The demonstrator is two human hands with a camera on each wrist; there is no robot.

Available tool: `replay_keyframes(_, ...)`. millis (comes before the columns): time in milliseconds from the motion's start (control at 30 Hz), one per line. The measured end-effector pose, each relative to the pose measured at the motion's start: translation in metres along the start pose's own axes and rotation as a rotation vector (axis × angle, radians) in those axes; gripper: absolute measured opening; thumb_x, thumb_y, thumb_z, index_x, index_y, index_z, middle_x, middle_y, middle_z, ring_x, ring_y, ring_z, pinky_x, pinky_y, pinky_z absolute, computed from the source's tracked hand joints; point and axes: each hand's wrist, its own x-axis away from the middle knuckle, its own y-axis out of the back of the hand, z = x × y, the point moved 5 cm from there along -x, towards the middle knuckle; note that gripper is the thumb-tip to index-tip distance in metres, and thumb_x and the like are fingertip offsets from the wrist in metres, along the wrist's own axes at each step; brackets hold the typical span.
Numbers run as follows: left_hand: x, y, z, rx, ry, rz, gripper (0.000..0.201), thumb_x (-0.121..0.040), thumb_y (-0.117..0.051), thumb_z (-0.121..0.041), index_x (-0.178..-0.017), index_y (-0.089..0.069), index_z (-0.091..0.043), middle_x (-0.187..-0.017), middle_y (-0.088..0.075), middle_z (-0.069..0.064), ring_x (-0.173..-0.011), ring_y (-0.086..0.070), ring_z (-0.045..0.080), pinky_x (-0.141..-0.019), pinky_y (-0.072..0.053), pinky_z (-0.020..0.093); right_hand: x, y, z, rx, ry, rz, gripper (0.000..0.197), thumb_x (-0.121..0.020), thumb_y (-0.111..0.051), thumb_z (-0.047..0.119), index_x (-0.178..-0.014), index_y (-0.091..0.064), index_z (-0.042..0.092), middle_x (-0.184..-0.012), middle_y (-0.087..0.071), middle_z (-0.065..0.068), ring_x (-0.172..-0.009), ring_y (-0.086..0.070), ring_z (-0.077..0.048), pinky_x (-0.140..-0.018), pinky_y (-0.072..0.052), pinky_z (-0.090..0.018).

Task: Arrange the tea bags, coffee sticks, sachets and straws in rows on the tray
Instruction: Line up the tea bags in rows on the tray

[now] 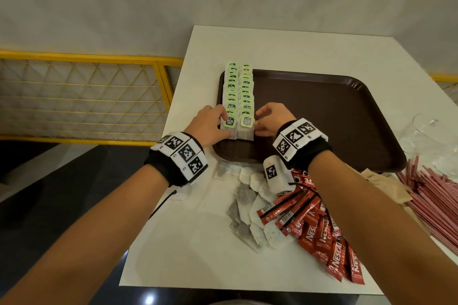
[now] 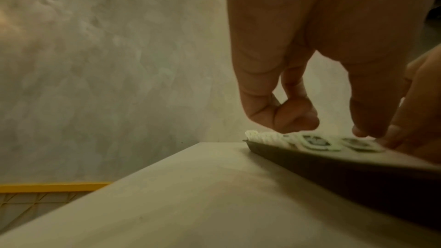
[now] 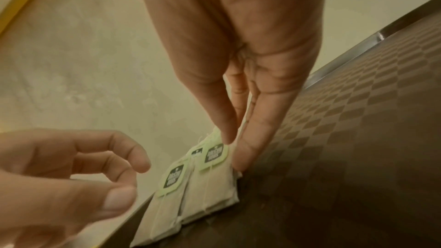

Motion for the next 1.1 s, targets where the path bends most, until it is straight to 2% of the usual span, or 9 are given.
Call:
replay_keyframes(167,0.034,0.002,-0.024,0.063,-0.125,0.111,0.029,-0.08,-0.072,-0.025,-0.104,-0.057,-0.015,-0.094,-0.054,-0.002,-0.067,-0.047,0.003,-0.059,-0.035,0.015,0.031,0.012,0.019,0.217,0.2,0.019,0.019,-0.087,-0.062,0.006,-0.102,-0.055,0.014,-0.099,-0.06,-0.005,-0.093,-0.061,-0.019,-0.071,-0.056,-0.028)
replay_keyframes(333,0.075,-0.021,-0.04,-0.051,-0.277,0.357,0.034,-0.075,-0.077,-0.027,-0.101,-0.061,-0.014,-0.088,-0.048,-0.007,-0.067,-0.042,-0.002,-0.059,-0.035,0.007,0.081,0.006,0.026,0.42,0.388,0.199,0.015,-0.088,-0.062,0.014,-0.101,-0.059,0.019,-0.087,-0.059,0.002,-0.08,-0.057,-0.01,-0.067,-0.054,-0.024)
replay_keyframes(433,0.084,-0.032,-0.033,-0.082,-0.209,0.357,0.04,-0.073,-0.077,-0.037,-0.1,-0.058,-0.015,-0.091,-0.048,-0.005,-0.072,-0.043,0.002,-0.062,-0.034,0.012,0.1,-0.003,0.012,0.714,0.406,0.3,0.018,-0.085,-0.066,0.02,-0.102,-0.061,0.021,-0.093,-0.059,0.006,-0.086,-0.057,-0.009,-0.077,-0.047,-0.022)
replay_keyframes(533,0.092,-0.041,-0.027,-0.029,-0.084,0.385,0.05,-0.07,-0.078,-0.041,-0.102,-0.052,-0.014,-0.087,-0.053,-0.004,-0.073,-0.048,0.006,-0.065,-0.039,0.02,0.11,-0.014,-0.004,0.98,0.382,0.381,0.037,-0.079,-0.072,0.026,-0.113,-0.059,0.018,-0.102,-0.055,0.006,-0.093,-0.053,-0.011,-0.082,-0.045,-0.024)
replay_keyframes(633,0.098,-0.05,-0.03,0.019,-0.041,0.433,0.051,-0.072,-0.078,-0.037,-0.104,-0.047,-0.013,-0.076,-0.049,-0.009,-0.066,-0.046,0.002,-0.06,-0.037,0.016,0.114,-0.024,-0.016,1.142,0.337,0.399,0.055,-0.074,-0.076,0.031,-0.121,-0.052,0.017,-0.112,-0.051,0.0,-0.101,-0.051,-0.017,-0.081,-0.045,-0.029)
replay_keyframes(767,0.1,-0.055,-0.034,0.063,-0.039,0.423,0.041,-0.077,-0.075,-0.026,-0.101,-0.043,-0.016,-0.074,-0.044,-0.012,-0.064,-0.044,0.0,-0.051,-0.035,0.008,0.116,-0.03,-0.02,1.2,0.344,0.349,0.056,-0.073,-0.076,0.035,-0.121,-0.053,0.019,-0.118,-0.051,-0.004,-0.11,-0.051,-0.022,-0.084,-0.046,-0.035)
replay_keyframes(900,0.099,-0.053,-0.019,0.205,0.059,0.389,0.037,-0.077,-0.076,-0.015,-0.096,-0.044,-0.016,-0.076,-0.056,-0.002,-0.062,-0.056,0.011,-0.061,-0.045,0.02,0.116,-0.029,-0.019,1.198,0.354,0.346,0.047,-0.075,-0.074,0.034,-0.114,-0.054,0.018,-0.111,-0.054,-0.002,-0.105,-0.053,-0.021,-0.076,-0.043,-0.032)
replay_keyframes(967,0.1,-0.049,-0.014,0.275,0.066,0.371,0.034,-0.078,-0.073,-0.011,-0.097,-0.045,-0.017,-0.074,-0.059,0.001,-0.058,-0.058,0.012,-0.057,-0.045,0.015,0.117,-0.028,-0.02,1.181,0.357,0.337,0.042,-0.077,-0.071,0.032,-0.113,-0.054,0.018,-0.103,-0.053,0.0,-0.098,-0.053,-0.019,-0.073,-0.041,-0.031)
replay_keyframes(1100,0.103,-0.043,-0.015,0.471,0.066,0.371,0.021,-0.087,-0.061,-0.006,-0.09,-0.049,-0.022,-0.07,-0.053,0.003,-0.059,-0.06,0.015,-0.061,-0.053,0.02,0.12,-0.025,-0.019,1.141,0.392,0.302,0.036,-0.084,-0.061,0.028,-0.117,-0.051,0.019,-0.112,-0.055,-0.001,-0.102,-0.053,-0.02,-0.077,-0.041,-0.031)
